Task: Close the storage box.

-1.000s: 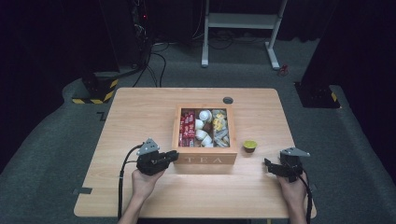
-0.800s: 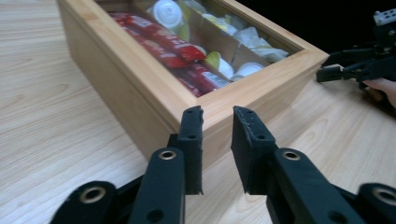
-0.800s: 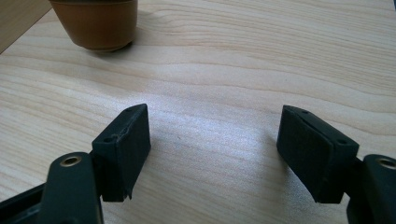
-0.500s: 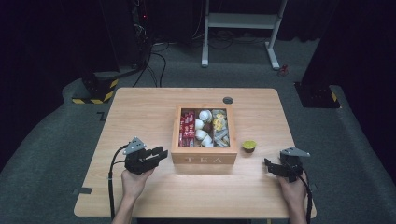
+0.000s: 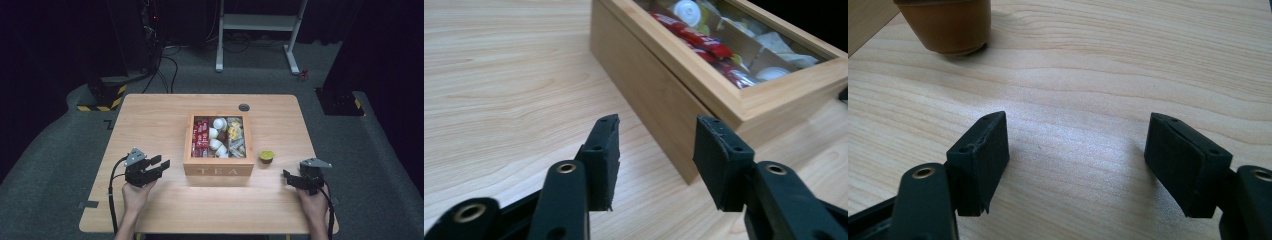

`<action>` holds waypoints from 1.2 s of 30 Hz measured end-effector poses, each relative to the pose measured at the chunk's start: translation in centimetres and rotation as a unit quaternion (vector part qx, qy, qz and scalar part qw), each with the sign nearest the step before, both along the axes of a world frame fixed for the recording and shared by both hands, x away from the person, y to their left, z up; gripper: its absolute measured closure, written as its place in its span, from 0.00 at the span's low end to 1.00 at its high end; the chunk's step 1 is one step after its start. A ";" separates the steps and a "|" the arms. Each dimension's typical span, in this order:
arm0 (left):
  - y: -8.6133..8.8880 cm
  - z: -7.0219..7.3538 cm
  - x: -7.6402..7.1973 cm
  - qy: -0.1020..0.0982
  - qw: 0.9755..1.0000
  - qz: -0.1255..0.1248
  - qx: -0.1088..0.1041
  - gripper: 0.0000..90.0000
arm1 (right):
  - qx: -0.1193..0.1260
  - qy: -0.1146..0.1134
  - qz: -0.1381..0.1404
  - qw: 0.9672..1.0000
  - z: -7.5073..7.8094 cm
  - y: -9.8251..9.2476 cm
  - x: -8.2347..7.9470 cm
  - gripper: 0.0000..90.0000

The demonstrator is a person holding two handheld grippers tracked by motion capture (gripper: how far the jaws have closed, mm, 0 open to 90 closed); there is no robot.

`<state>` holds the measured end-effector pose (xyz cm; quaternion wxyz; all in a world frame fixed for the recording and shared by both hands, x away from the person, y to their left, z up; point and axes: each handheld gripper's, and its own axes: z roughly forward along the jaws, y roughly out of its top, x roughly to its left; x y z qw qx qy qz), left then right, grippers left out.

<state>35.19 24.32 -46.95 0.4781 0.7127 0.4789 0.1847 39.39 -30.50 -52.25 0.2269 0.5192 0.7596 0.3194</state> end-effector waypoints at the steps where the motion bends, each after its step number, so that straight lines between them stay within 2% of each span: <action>1: 0.3 -0.1 0.0 -0.003 1.000 0.006 0.001 0.58 | 0.001 0.001 -0.002 1.000 0.0 0.0 0.0 0.29; 10: 2.0 -1.2 0.2 0.005 0.999 0.031 0.001 0.49 | 0.000 0.000 -0.001 1.000 0.0 0.0 0.0 0.29; 16: 2.4 -1.7 0.4 0.010 0.999 0.044 0.028 0.43 | 0.000 0.000 -0.001 1.000 0.0 0.0 0.0 0.29; 19: 2.7 -2.3 0.7 0.020 0.998 0.050 0.040 0.41 | 0.000 0.000 -0.001 1.000 0.0 0.0 0.0 0.29; 20: 2.9 -2.6 0.8 0.029 0.997 0.055 0.047 0.41 | 0.001 0.001 -0.002 1.000 0.0 0.0 0.0 0.29; 36: 3.1 -4.4 1.7 0.053 0.993 0.074 0.076 0.38 | 0.001 0.001 -0.002 1.000 0.0 0.0 0.0 0.29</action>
